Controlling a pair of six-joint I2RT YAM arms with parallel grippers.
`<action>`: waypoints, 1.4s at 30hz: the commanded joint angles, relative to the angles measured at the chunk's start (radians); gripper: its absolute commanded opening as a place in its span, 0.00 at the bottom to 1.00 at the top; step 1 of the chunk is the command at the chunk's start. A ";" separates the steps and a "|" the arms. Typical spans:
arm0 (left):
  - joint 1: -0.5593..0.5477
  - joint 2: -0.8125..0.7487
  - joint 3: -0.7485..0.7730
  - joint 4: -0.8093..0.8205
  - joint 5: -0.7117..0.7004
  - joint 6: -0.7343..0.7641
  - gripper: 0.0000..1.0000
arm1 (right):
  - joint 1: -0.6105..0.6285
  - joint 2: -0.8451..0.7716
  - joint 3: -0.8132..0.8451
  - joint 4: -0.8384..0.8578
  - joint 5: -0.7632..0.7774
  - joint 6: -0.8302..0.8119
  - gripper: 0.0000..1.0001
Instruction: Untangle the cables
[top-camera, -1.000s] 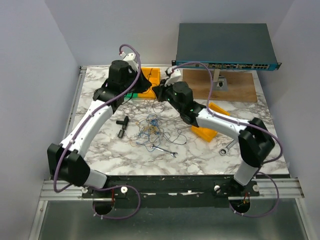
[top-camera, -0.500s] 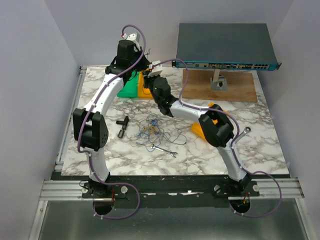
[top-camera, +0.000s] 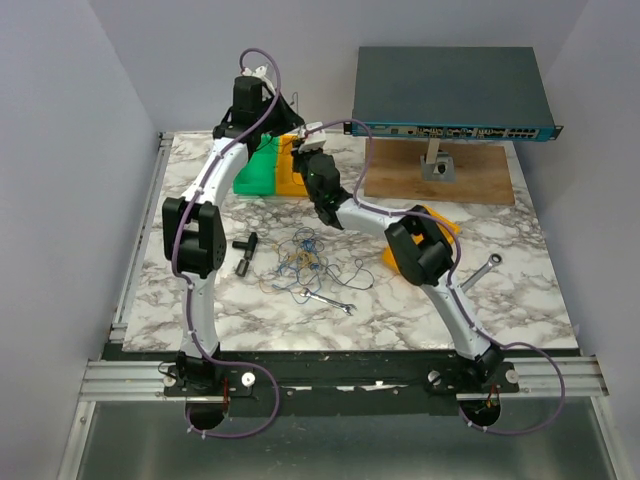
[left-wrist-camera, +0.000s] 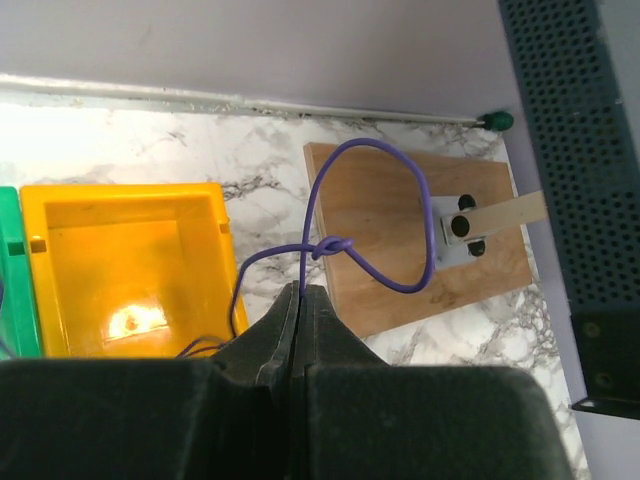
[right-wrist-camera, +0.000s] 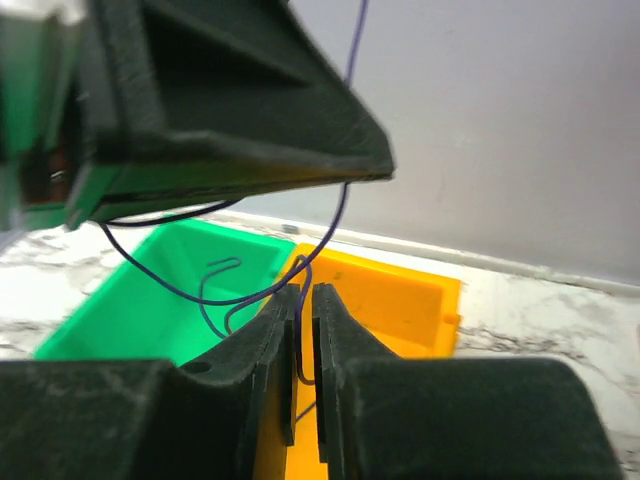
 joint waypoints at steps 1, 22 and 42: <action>0.006 0.047 0.034 0.021 0.079 -0.043 0.00 | -0.018 0.045 0.026 -0.002 0.036 0.015 0.33; 0.006 -0.007 -0.047 0.032 0.172 -0.164 0.00 | -0.009 -0.520 -0.596 -0.113 -0.277 0.229 0.61; -0.032 0.086 0.149 -0.058 0.168 -0.147 0.00 | -0.008 -1.262 -1.344 -0.041 -0.350 0.250 0.63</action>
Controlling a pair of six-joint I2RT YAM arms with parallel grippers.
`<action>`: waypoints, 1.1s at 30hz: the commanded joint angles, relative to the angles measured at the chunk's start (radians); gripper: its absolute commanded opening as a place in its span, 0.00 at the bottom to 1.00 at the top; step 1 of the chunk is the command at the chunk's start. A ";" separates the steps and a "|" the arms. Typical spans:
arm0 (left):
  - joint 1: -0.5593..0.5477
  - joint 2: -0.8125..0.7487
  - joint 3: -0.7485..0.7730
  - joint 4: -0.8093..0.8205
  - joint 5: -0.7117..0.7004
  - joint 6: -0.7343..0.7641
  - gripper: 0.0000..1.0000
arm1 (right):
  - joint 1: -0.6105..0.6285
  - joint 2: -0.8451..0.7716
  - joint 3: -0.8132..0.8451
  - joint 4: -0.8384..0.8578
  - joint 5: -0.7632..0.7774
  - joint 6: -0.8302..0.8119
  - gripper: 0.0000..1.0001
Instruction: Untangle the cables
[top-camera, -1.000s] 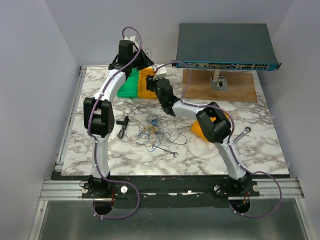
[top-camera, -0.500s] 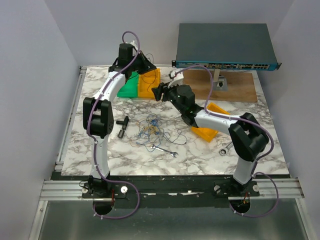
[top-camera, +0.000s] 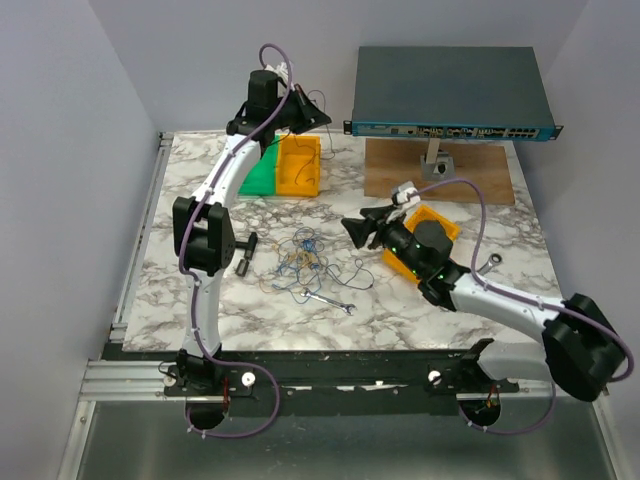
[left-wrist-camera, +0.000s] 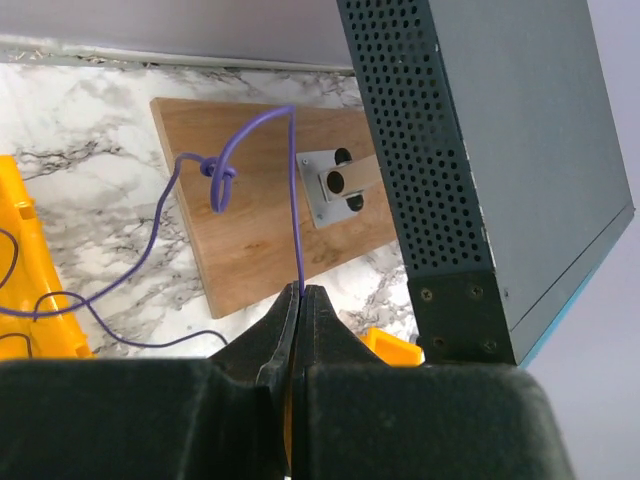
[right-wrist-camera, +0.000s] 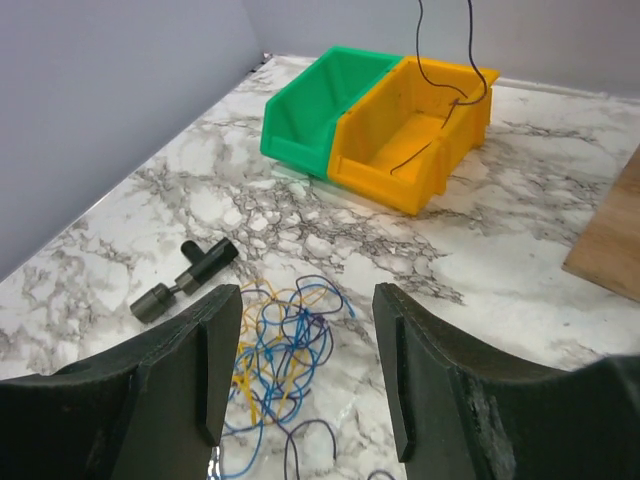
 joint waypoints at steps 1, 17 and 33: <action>0.024 0.025 0.029 -0.050 -0.026 0.027 0.00 | 0.007 -0.170 -0.157 0.044 0.016 0.004 0.62; 0.065 0.068 0.010 -0.330 -0.368 0.203 0.00 | 0.007 -0.226 -0.462 0.370 0.066 0.017 0.63; -0.042 0.309 0.328 -0.708 -0.551 0.366 0.02 | 0.008 -0.202 -0.503 0.442 0.126 0.030 0.63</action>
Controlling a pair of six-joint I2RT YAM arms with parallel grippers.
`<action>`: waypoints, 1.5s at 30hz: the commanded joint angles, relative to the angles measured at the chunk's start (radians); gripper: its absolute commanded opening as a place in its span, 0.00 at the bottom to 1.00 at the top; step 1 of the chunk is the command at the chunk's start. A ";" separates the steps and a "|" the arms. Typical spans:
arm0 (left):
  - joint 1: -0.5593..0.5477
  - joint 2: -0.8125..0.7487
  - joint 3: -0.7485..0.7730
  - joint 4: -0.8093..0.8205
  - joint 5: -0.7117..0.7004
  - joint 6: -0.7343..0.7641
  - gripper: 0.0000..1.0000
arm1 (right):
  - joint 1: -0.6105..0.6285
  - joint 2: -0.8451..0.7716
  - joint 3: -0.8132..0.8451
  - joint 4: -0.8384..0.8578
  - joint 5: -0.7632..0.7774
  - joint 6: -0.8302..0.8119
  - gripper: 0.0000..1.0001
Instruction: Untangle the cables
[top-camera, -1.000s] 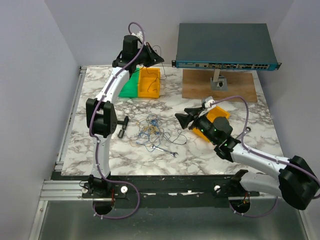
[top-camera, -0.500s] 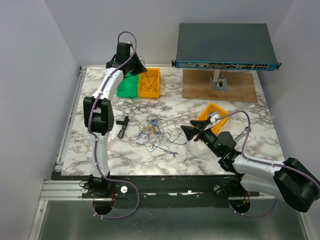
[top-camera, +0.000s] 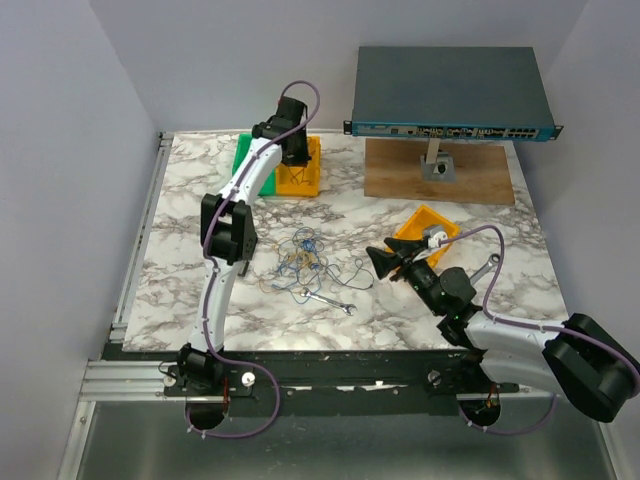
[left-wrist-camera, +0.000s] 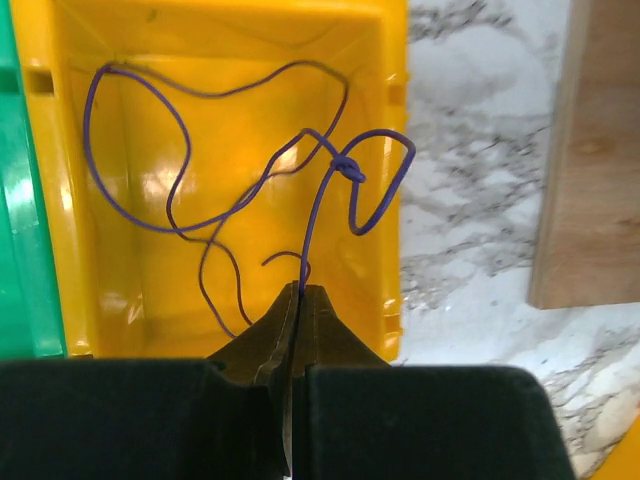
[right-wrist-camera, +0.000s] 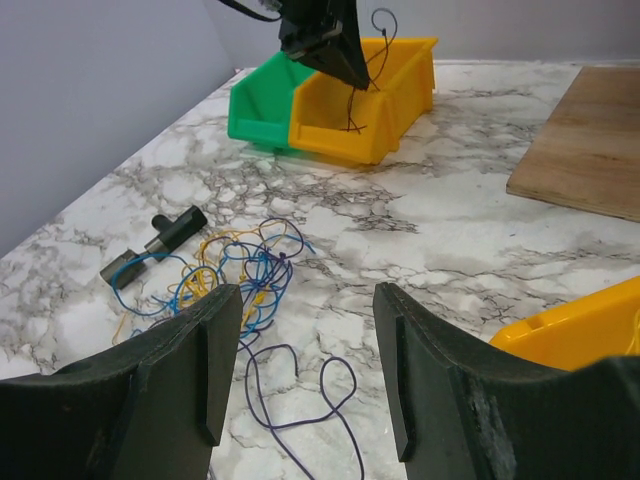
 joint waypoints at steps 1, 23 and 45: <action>0.016 0.051 0.032 -0.186 -0.031 0.012 0.02 | 0.008 0.005 -0.016 0.055 0.033 0.012 0.63; -0.053 -0.295 -0.465 -0.092 -0.056 0.013 0.38 | 0.008 0.008 -0.016 0.037 0.038 0.019 0.63; -0.015 -0.581 -0.659 0.142 -0.022 0.225 0.74 | 0.008 0.052 -0.015 0.047 0.039 0.005 0.63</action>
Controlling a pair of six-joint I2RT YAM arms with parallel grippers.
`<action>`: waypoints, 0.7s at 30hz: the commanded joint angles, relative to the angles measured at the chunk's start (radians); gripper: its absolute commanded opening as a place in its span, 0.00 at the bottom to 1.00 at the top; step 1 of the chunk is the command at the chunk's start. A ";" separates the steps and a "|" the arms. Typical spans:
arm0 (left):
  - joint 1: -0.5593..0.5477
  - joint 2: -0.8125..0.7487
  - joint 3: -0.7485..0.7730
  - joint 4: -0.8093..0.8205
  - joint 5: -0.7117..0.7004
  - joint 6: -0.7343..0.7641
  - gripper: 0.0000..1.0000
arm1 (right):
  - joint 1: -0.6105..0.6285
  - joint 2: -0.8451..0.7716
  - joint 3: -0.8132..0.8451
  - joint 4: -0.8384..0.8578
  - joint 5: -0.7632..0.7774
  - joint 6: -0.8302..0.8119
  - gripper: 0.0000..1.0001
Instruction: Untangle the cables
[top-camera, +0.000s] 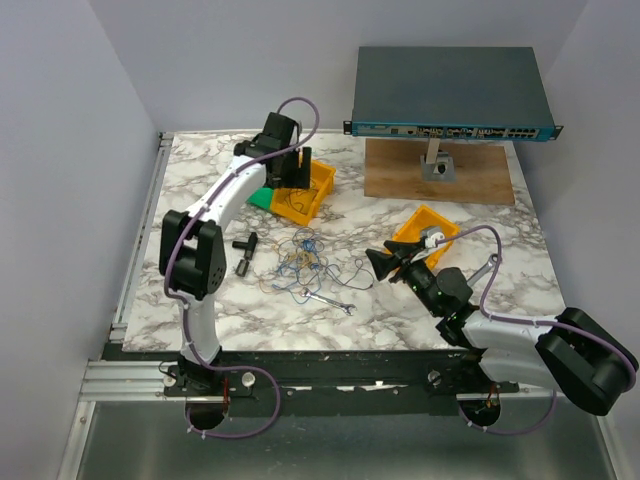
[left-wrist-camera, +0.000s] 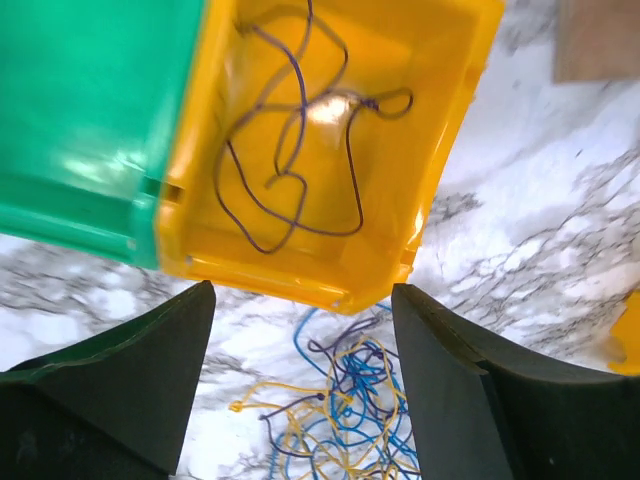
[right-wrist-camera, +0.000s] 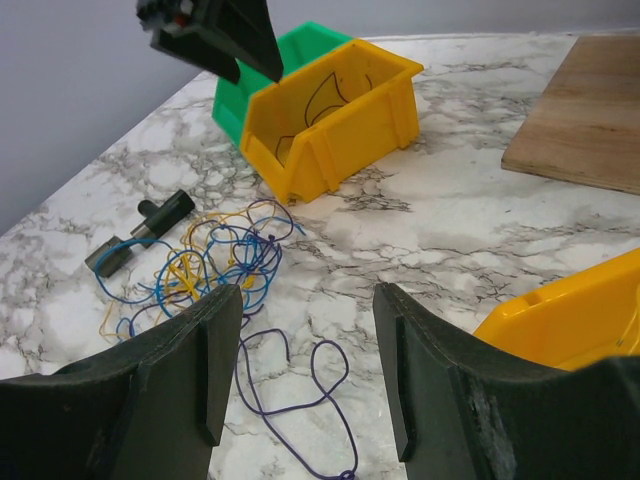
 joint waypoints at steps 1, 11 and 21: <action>0.056 -0.110 0.016 0.096 -0.015 0.155 0.75 | 0.008 0.005 -0.007 0.032 0.022 -0.007 0.63; 0.127 0.093 0.190 0.016 0.052 0.175 0.77 | 0.007 0.006 -0.006 0.033 0.019 -0.005 0.63; 0.137 0.201 0.236 -0.040 0.109 0.110 0.36 | 0.007 0.011 -0.003 0.028 0.021 -0.009 0.63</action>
